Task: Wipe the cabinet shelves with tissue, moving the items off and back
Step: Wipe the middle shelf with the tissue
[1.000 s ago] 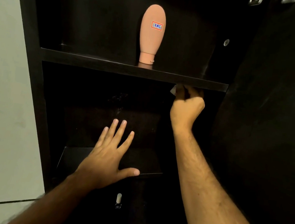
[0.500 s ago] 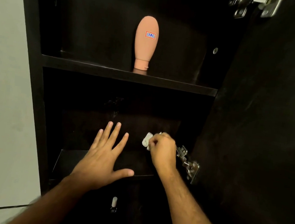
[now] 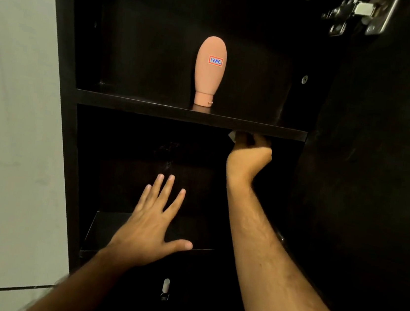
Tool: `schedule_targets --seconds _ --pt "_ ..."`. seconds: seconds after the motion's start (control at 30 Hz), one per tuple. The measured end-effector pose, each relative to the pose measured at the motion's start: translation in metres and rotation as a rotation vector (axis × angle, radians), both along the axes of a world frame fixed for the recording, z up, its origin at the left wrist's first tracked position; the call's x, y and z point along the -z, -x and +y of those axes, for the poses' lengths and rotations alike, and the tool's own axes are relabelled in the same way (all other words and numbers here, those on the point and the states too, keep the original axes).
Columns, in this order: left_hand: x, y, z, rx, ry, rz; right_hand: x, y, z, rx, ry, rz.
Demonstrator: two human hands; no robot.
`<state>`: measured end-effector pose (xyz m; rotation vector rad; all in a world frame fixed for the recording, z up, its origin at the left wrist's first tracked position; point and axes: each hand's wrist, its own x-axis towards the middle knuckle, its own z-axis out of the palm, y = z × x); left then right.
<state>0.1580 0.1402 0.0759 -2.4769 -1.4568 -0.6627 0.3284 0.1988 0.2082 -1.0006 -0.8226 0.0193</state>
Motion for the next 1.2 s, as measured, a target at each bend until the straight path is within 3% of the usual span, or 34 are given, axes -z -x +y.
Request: schedule_targets --seconds 0.2,0.3,0.47,0.53,0.63,0.9,0.97,1.1,1.2 --pt "-0.003 0.002 -0.004 -0.072 -0.051 -0.056 0.036 -0.015 0.000 -0.083 0.050 -0.716" --pt "-0.003 0.008 -0.008 -0.165 -0.087 -0.141 0.077 -0.020 -0.005 -0.181 0.122 -0.840" --pt "-0.002 0.018 -0.012 -0.255 -0.110 -0.191 0.132 -0.022 -0.013 -0.164 0.566 -1.075" --pt "0.000 0.022 -0.014 -0.274 -0.106 -0.202 0.134 -0.020 -0.014 -0.138 0.606 -1.045" --pt "0.001 0.026 -0.018 -0.276 -0.090 -0.207 0.116 -0.015 -0.016 -0.167 0.569 -0.849" --pt "0.005 0.027 -0.017 -0.278 -0.029 -0.230 0.002 0.000 0.001 -0.213 0.055 -0.134" --pt "0.006 0.027 -0.016 -0.282 -0.025 -0.215 0.003 0.007 0.003 -0.157 -0.010 -0.192" --pt "0.006 0.026 -0.016 -0.286 -0.015 -0.197 0.046 0.007 0.002 -0.101 0.025 -0.601" --pt "0.007 0.027 -0.016 -0.291 -0.017 -0.195 0.094 0.002 -0.006 -0.232 0.117 -0.811"
